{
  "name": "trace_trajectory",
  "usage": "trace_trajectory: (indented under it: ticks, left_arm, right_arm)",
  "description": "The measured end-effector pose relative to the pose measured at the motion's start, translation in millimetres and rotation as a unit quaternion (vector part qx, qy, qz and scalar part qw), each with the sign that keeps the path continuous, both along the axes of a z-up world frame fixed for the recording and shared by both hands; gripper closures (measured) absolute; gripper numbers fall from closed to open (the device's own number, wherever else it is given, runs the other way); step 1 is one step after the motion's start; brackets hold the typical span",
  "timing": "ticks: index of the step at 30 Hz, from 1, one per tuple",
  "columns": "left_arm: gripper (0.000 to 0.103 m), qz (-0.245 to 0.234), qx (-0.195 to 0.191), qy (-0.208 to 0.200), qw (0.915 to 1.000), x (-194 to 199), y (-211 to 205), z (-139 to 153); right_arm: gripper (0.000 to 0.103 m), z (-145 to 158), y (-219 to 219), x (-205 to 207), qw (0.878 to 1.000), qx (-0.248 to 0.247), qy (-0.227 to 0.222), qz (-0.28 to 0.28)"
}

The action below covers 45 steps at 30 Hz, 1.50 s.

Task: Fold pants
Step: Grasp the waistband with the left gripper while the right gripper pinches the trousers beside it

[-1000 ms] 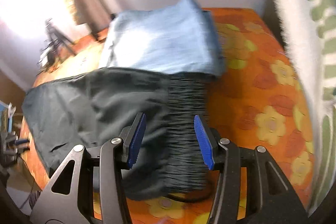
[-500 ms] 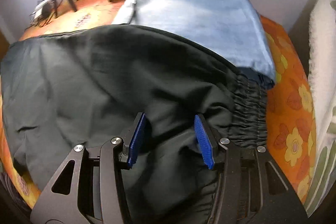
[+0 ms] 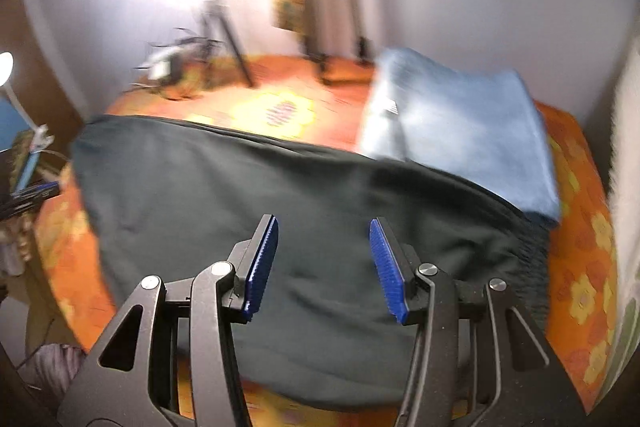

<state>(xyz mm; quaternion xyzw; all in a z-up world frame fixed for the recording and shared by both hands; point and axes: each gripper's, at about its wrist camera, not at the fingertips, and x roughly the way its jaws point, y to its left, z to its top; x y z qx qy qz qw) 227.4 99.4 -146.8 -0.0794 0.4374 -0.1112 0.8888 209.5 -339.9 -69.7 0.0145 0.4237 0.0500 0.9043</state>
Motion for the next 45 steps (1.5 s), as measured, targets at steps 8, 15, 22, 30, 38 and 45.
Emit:
trace_trajectory:
  ticks: [8, 15, 22, 30, 38, 45]
  left_arm:
    - [0.053, 0.087, -0.049, 0.028, 0.9946, 29.7, 100.7, -14.6]
    - [0.050, 0.146, -0.106, 0.040, 0.9827, 62.8, 157.3, -29.5]
    - [0.048, 0.195, -0.179, 0.065, 0.9622, 89.5, 190.2, -60.0]
    - [0.048, 0.222, -0.202, 0.057, 0.9522, 104.4, 198.9, -71.1]
    - [0.076, 0.244, -0.124, 0.031, 0.9613, 110.8, 188.1, -70.5]
    - [0.090, 0.237, -0.063, -0.024, 0.9691, 101.2, 170.8, -63.8]
  right_arm:
    - [0.047, 7.8, 133.5, 27.1, 0.993, -0.012, 0.000, 0.115]
    - [0.047, -8.3, 246.1, 55.7, 0.979, -0.023, 0.006, 0.204]
    - [0.047, -21.5, 350.2, 95.7, 0.959, -0.020, 0.015, 0.281]
    - [0.047, -29.9, 440.8, 158.1, 0.946, 0.032, 0.050, 0.317]
    - [0.047, -42.6, 495.6, 213.4, 0.948, 0.085, 0.086, 0.296]
    - [0.047, -61.0, 524.5, 258.4, 0.949, 0.125, 0.132, 0.258]
